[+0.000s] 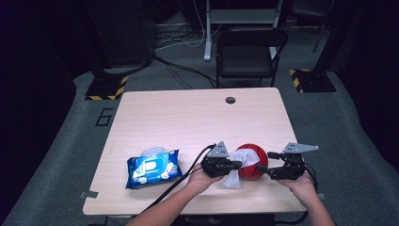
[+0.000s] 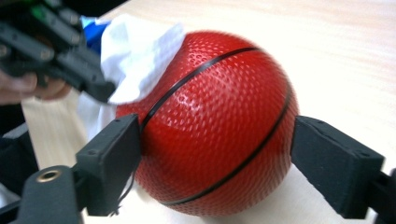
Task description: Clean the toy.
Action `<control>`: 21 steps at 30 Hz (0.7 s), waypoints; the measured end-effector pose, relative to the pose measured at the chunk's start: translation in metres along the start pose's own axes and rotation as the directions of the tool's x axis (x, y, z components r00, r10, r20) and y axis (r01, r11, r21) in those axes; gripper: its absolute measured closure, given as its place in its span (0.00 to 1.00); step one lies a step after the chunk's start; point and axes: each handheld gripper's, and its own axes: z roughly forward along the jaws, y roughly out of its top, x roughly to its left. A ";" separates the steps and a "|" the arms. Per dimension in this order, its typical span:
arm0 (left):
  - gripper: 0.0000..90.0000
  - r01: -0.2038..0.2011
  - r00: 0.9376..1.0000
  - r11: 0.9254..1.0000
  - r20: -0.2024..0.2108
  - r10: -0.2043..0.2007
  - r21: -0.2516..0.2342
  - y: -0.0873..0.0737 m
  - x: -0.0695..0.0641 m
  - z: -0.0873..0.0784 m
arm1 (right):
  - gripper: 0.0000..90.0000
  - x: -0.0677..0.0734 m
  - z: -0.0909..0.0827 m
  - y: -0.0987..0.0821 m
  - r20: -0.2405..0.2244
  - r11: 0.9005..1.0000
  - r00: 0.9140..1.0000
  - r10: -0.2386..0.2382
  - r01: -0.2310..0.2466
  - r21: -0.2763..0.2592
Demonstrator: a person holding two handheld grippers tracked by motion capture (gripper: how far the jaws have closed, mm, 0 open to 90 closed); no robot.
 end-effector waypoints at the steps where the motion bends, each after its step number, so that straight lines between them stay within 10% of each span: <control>1: 0.98 0.002 1.000 1.000 -0.001 -0.002 -0.001 -0.001 0.000 0.000 | 0.19 -0.001 0.001 0.002 0.003 1.000 1.000 0.000 0.000 -0.008; 13: 0.98 0.022 0.996 0.999 -0.082 -0.025 -0.036 0.010 0.020 -0.006 | 0.24 0.001 0.020 0.032 0.063 0.997 0.997 -0.041 0.045 -0.066; 16: 0.98 0.024 0.994 0.999 -0.104 -0.028 -0.044 0.011 0.027 -0.008 | 0.25 0.011 0.017 0.033 0.061 0.985 0.985 -0.163 0.165 -0.046; 19: 0.98 0.036 0.993 0.998 -0.106 -0.042 -0.060 0.012 0.033 -0.007 | 0.23 0.023 0.024 0.030 0.069 0.957 0.954 -0.291 0.290 0.034; 21: 0.98 0.036 0.994 0.998 -0.104 -0.042 -0.060 0.014 0.035 -0.007 | 0.23 0.023 0.030 0.031 0.114 0.952 0.945 -0.305 0.301 0.051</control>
